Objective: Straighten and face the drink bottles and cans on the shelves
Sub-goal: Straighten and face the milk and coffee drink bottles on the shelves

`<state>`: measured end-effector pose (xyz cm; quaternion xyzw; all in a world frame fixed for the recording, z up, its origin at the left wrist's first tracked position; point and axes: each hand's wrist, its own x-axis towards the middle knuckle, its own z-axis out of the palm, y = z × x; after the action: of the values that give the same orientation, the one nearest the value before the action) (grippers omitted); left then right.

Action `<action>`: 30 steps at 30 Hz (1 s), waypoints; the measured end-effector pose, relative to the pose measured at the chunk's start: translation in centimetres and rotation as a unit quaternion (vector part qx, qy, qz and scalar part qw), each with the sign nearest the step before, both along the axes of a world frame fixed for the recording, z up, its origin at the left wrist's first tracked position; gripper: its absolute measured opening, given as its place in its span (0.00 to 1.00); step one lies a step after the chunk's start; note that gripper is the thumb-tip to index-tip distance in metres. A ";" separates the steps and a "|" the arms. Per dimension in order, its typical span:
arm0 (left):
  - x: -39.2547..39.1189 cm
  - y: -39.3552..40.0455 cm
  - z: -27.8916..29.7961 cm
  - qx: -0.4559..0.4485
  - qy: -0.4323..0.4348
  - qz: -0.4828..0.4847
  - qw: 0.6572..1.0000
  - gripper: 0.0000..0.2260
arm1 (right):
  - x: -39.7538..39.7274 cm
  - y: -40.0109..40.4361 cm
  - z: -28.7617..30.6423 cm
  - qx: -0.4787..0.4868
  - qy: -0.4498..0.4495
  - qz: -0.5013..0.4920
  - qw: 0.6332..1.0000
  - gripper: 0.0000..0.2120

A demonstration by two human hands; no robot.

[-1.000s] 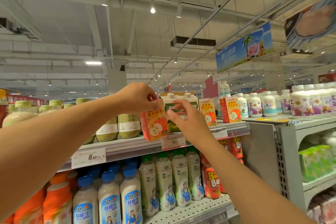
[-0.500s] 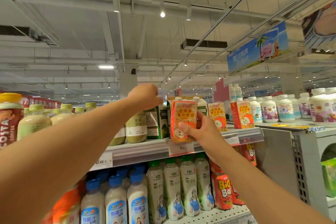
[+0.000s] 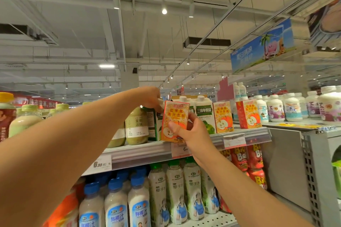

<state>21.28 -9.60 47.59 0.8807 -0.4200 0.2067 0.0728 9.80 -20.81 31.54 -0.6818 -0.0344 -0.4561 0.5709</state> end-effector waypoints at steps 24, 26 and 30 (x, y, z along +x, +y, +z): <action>-2.6 -4.8 1.3 -0.005 0.000 -0.119 0.993 0.30 | -11.8 -12.7 -0.9 0.057 -0.047 -0.063 0.995 0.17; -2.7 -5.6 1.2 0.029 0.023 -0.102 0.994 0.31 | -12.3 -12.7 -1.3 0.045 -0.045 -0.069 0.996 0.17; -1.4 -6.6 1.2 0.071 0.086 -0.094 0.989 0.25 | -12.9 -12.7 -1.6 0.034 -0.044 -0.070 0.996 0.18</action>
<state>19.89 -16.19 48.74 0.8547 -0.5068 0.0916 0.0650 -3.09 -33.48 29.92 -0.6419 0.0038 -0.5253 0.5586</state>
